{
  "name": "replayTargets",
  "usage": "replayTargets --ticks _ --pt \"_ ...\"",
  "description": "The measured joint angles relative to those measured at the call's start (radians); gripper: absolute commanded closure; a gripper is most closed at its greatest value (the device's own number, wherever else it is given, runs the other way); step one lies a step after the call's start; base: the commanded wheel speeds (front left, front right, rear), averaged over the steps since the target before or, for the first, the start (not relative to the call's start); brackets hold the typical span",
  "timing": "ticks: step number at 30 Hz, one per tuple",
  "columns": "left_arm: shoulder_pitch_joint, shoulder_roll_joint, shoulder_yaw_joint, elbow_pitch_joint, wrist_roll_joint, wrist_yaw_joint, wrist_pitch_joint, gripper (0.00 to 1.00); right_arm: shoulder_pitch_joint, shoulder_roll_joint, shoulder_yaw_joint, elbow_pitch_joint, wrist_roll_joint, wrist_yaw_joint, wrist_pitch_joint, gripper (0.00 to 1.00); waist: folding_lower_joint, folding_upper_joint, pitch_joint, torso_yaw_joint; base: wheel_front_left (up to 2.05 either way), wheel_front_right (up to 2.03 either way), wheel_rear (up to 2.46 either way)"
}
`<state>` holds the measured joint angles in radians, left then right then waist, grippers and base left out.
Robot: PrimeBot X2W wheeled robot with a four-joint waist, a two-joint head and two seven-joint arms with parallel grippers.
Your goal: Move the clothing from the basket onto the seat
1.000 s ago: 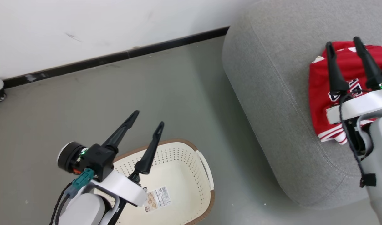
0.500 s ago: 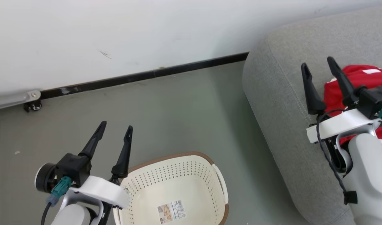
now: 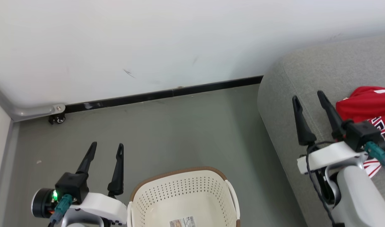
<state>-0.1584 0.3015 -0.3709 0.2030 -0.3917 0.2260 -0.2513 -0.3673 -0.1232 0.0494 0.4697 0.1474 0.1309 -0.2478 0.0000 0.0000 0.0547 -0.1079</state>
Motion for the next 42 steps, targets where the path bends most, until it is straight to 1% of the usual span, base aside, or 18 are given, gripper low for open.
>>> replayTargets --ticks 7,19,23,27,32,34,42 --pt "0.042 -0.026 -0.004 0.004 0.017 0.018 0.000 0.00 0.101 0.044 -0.022 -0.008 -0.008 0.000 0.000 0.00 0.0000 0.0001 -0.037 0.022 0.00 0.00 0.00" --pt "0.084 -0.051 -0.006 -0.001 0.033 0.030 0.000 0.00 0.228 0.068 -0.079 -0.037 -0.044 0.000 0.029 0.00 0.0000 0.0000 -0.080 0.050 0.00 0.00 0.00" --pt "0.096 -0.051 -0.006 -0.001 0.044 0.032 0.000 0.00 0.250 0.073 -0.091 -0.050 -0.053 0.000 0.041 0.00 0.0000 0.0000 -0.086 0.055 0.00 0.00 0.00" --pt "0.097 -0.054 -0.002 0.001 0.053 0.053 0.000 0.00 0.264 0.074 -0.100 -0.068 -0.063 0.000 0.055 0.00 0.0000 0.0000 -0.089 0.059 0.00 0.00 0.00" --pt "0.097 -0.060 0.003 0.008 0.053 0.056 0.000 0.00 0.265 0.075 -0.103 -0.092 -0.074 0.000 0.066 0.00 0.0000 0.0000 -0.091 0.065 0.00 0.00 0.00" --pt "0.097 -0.063 0.007 0.011 0.053 0.064 0.000 0.00 0.265 0.076 -0.105 -0.102 -0.079 0.000 0.073 0.00 0.0000 0.0000 -0.091 0.067 0.00 0.00 0.00" --pt "0.097 -0.065 0.030 0.024 0.052 0.074 0.000 0.00 0.289 0.076 -0.086 -0.118 -0.035 0.000 0.082 0.00 0.0000 0.0000 -0.092 0.072 0.00 0.00 0.00"
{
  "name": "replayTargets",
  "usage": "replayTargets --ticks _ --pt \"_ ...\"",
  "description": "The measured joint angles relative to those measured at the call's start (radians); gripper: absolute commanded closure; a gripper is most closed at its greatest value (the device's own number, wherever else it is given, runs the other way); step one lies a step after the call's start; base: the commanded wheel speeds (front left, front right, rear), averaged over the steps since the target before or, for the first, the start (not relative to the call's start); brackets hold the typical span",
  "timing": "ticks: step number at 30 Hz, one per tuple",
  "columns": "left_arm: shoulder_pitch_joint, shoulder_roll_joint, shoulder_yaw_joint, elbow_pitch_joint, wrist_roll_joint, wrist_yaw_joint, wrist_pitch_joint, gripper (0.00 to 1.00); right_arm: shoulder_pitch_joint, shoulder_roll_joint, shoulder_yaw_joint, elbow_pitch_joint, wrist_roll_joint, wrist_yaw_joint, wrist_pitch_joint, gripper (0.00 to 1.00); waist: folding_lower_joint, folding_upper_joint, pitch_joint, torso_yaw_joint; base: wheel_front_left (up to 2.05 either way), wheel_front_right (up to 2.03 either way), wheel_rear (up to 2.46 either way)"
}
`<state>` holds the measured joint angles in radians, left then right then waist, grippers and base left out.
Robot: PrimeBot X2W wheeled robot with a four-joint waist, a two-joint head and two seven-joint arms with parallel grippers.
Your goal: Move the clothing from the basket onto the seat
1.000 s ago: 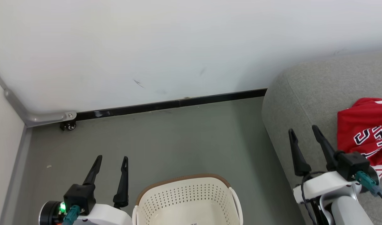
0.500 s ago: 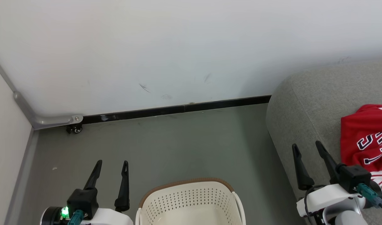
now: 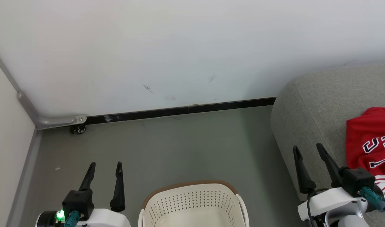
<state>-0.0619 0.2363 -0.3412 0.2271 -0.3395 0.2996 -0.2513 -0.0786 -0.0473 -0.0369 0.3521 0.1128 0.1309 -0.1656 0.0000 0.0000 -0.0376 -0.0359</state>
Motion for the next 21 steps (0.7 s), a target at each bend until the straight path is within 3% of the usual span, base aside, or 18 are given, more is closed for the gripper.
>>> replayTargets --ticks 21 --pt "0.000 0.012 -0.003 0.038 0.039 0.019 0.000 0.00 0.029 0.001 -0.014 -0.039 0.012 0.000 0.019 0.00 0.0000 0.0000 0.006 0.012 0.00 0.00 0.00"
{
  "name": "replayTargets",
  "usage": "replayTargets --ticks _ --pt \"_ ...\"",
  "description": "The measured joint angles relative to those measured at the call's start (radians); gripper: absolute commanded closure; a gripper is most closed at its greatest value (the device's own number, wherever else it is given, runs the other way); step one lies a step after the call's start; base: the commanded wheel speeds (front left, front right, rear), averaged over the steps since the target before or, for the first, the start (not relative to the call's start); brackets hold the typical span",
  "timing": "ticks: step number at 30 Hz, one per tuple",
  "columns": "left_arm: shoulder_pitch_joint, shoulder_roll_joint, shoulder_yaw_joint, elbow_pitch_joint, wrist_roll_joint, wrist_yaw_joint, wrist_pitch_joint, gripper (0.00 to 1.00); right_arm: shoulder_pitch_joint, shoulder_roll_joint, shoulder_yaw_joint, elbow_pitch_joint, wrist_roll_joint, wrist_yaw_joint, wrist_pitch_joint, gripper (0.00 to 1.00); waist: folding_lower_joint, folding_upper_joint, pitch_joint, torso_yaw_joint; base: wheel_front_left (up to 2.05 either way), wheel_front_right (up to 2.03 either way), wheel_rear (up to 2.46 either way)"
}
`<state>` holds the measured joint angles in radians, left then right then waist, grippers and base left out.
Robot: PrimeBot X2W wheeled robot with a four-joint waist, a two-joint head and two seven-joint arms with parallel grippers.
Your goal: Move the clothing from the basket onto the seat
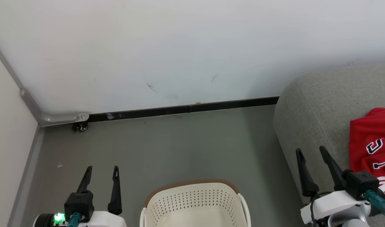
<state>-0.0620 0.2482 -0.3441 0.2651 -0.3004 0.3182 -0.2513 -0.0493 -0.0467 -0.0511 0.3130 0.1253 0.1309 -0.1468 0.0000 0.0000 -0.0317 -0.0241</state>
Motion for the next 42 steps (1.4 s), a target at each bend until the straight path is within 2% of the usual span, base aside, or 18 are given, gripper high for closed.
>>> replayTargets --ticks 21,22,32,42 --pt "-0.002 0.000 -0.003 0.044 0.016 0.016 0.000 0.00 0.029 0.002 0.002 -0.014 0.010 0.000 0.008 0.00 0.0000 0.0000 -0.003 0.013 0.00 0.00 0.00" --pt "-0.002 -0.001 -0.003 0.045 0.016 0.016 0.000 1.00 0.029 0.002 0.002 -0.014 0.012 0.000 0.008 1.00 0.0000 0.0000 -0.003 0.013 0.00 0.00 0.00" --pt "0.032 -0.033 -0.001 0.083 -0.020 0.002 0.015 1.00 0.057 0.014 -0.019 0.055 0.050 0.000 0.024 1.00 0.0000 0.0000 -0.002 0.015 0.00 0.00 0.00" --pt "0.032 -0.048 0.043 0.068 -0.177 -0.038 0.049 1.00 0.012 0.014 -0.065 0.084 0.202 0.000 0.078 1.00 0.0001 0.0000 0.002 0.017 0.00 0.00 0.00"
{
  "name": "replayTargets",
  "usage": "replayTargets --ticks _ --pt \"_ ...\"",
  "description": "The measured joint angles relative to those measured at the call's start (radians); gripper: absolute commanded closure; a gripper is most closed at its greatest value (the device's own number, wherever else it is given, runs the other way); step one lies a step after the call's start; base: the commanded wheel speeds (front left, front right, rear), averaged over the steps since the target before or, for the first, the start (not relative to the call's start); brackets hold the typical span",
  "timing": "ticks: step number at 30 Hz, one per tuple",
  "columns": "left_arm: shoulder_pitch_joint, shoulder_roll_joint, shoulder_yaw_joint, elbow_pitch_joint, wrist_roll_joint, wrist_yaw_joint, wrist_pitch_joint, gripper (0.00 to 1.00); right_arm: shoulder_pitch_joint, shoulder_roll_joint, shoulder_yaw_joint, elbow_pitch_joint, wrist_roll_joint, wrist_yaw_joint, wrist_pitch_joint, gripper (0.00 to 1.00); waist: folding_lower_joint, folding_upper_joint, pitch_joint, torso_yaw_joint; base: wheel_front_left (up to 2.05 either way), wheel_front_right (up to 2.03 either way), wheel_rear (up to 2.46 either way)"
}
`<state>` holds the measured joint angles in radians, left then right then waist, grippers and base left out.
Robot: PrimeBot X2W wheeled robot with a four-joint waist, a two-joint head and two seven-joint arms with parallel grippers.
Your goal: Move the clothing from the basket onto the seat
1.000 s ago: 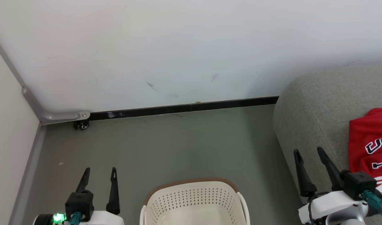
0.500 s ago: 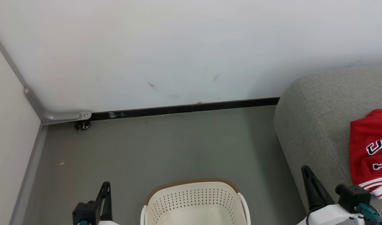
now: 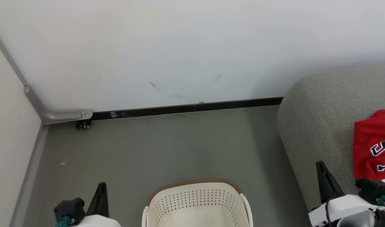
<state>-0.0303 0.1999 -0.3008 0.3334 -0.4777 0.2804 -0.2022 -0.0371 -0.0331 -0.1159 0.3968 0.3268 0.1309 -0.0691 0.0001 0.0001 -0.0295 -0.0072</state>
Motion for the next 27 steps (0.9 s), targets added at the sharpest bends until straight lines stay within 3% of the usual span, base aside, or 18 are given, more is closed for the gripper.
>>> replayTargets --ticks 5,19,27 --pt "0.000 -0.013 0.021 -0.010 -0.078 -0.022 0.019 1.00 -0.004 0.000 -0.008 0.001 0.072 0.000 0.026 1.00 0.0010 0.0000 0.001 0.000 0.00 0.00 0.00" --pt "0.000 -0.037 0.085 -0.029 -0.258 -0.088 0.072 1.00 -0.010 0.000 -0.028 -0.006 0.279 0.000 0.075 1.00 0.0132 0.0000 -0.003 0.000 0.00 0.00 0.00" --pt "0.000 -0.052 0.120 -0.040 -0.360 -0.122 0.098 1.00 -0.011 0.000 -0.032 -0.016 0.400 0.000 0.092 1.00 0.0171 0.0000 -0.006 0.001 0.00 0.00 0.00"
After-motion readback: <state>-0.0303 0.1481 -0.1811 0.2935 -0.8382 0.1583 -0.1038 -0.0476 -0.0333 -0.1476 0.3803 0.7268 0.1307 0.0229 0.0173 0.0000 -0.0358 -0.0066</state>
